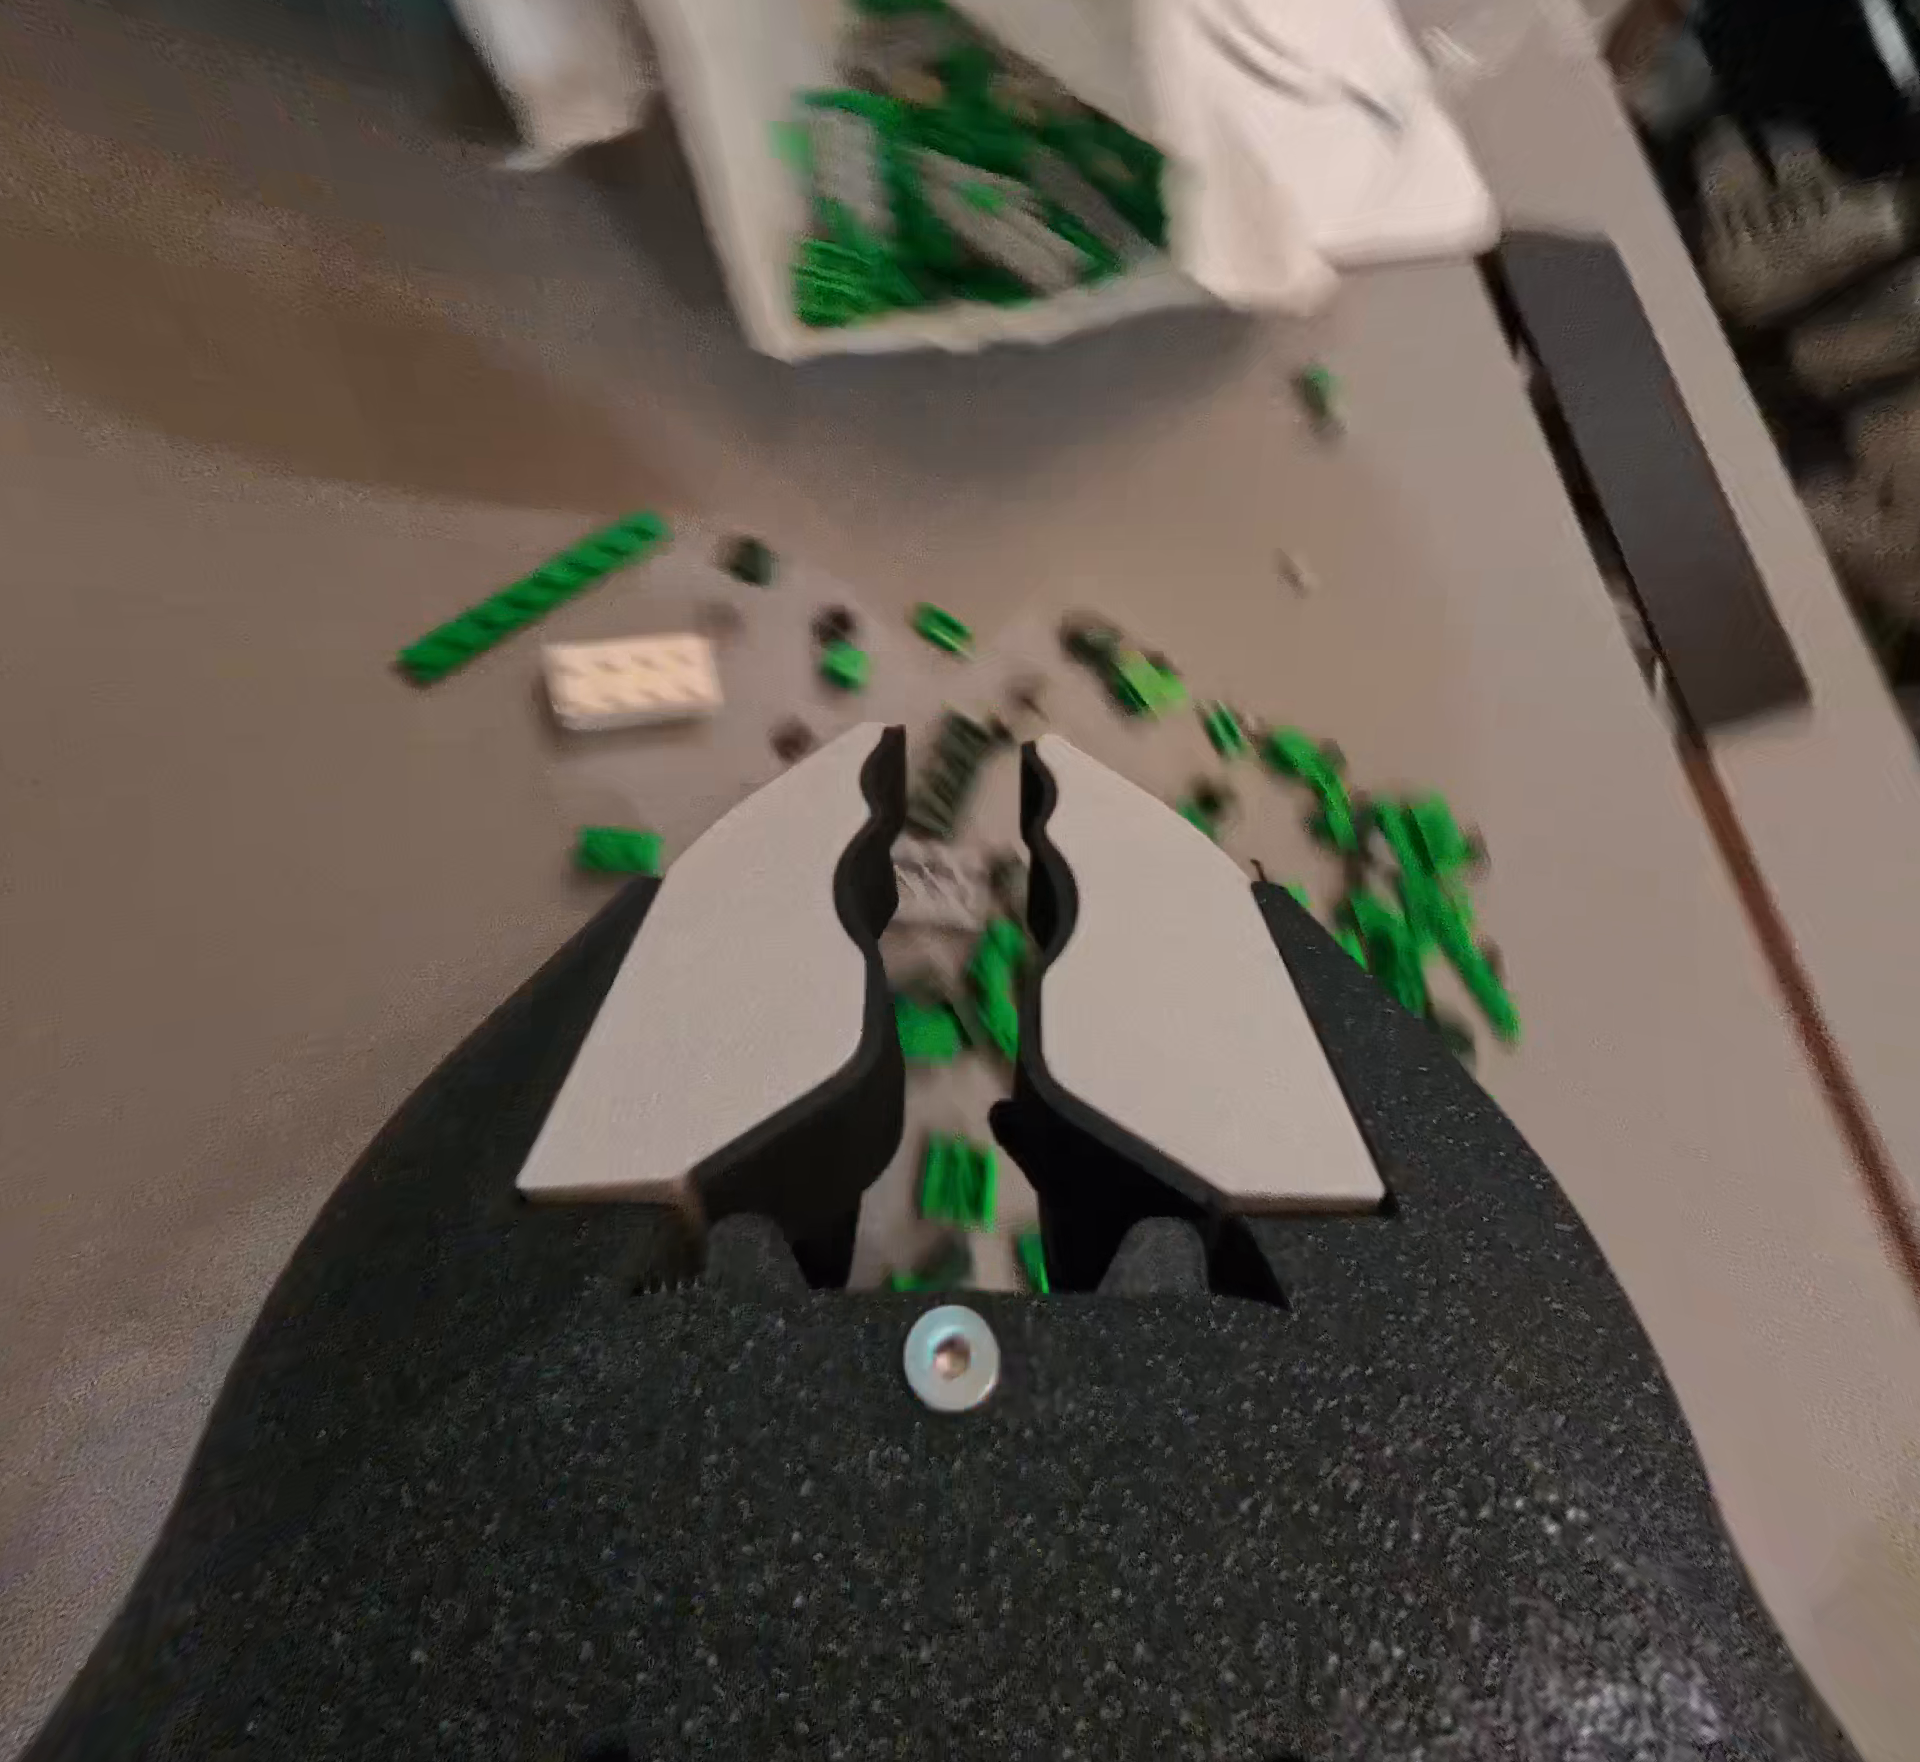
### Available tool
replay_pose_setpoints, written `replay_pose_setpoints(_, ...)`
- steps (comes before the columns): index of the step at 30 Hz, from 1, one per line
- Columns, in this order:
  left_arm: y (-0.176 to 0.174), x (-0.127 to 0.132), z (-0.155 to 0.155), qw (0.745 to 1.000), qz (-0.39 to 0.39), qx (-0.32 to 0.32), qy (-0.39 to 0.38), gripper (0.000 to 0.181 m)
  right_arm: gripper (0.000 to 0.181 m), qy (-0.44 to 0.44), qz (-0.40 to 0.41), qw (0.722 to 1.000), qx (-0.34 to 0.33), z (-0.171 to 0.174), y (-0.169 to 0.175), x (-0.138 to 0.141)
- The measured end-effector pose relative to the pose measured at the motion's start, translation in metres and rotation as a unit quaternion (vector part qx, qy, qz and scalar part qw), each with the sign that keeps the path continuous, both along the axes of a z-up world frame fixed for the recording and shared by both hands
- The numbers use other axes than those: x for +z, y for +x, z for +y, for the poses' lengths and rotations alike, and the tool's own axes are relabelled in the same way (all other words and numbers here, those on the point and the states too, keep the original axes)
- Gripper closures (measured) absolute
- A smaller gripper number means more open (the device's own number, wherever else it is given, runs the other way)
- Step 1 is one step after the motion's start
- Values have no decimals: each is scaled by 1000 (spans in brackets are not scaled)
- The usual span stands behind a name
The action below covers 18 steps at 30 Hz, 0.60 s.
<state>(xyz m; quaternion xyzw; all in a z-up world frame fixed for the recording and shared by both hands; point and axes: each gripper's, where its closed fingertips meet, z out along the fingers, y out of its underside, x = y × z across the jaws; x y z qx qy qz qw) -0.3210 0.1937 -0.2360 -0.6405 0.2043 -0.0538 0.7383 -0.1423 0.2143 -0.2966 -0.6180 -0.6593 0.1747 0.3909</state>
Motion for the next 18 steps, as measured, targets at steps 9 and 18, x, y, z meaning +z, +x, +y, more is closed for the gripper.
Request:
replay_pose_setpoints(9, 11, -6, 1, 1000, 18, -15, -7, 181, 177, -267, -97, 893, -349, 97, 145, -49)
replay_pose_setpoints(18, 10, -5, 1, 1000, 14, -17, -8, 181, 165, -253, -159, 890, -344, 99, 140, -62)
